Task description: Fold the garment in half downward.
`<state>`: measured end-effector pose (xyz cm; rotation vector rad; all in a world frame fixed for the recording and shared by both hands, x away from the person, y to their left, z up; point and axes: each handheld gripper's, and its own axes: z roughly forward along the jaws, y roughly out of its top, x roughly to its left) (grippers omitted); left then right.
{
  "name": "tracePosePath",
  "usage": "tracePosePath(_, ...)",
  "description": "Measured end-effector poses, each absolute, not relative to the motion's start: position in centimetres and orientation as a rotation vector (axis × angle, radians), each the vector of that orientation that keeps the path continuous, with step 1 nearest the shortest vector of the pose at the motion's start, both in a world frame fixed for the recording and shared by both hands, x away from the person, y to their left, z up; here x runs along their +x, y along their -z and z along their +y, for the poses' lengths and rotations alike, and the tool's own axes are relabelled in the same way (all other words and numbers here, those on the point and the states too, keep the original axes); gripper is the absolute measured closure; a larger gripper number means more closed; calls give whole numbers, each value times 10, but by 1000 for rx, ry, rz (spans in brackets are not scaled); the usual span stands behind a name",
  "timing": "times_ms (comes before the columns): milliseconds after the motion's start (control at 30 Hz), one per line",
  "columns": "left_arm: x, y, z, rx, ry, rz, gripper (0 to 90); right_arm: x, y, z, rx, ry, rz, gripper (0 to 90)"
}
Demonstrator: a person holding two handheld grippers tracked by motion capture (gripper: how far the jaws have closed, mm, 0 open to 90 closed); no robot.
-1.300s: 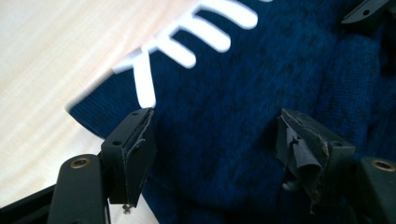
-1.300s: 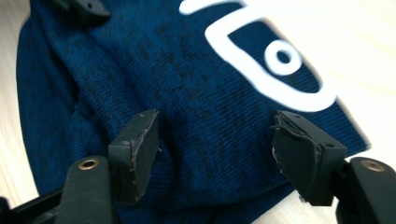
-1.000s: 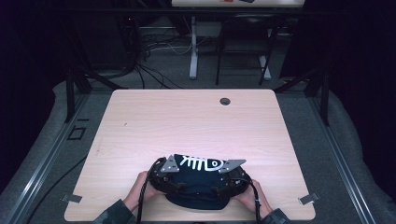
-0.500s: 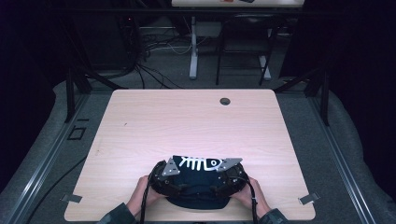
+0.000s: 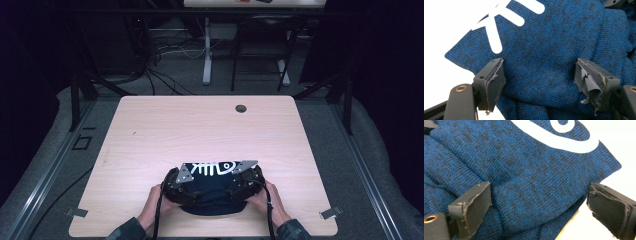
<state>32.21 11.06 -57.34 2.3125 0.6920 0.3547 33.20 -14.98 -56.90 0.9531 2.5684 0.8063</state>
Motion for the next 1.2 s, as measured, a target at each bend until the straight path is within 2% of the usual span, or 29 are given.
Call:
tracePosePath(667,356,574,110,2300,-357,699,247,359,572,-154,1033,-835,2518,61)
tracePosePath(1033,361,574,109,2296,-362,704,245,367,572,-156,1081,-849,2506,60)
tracePosePath(1200,362,571,114,2250,-360,718,180,368,573,-158,1108,-863,2496,11)
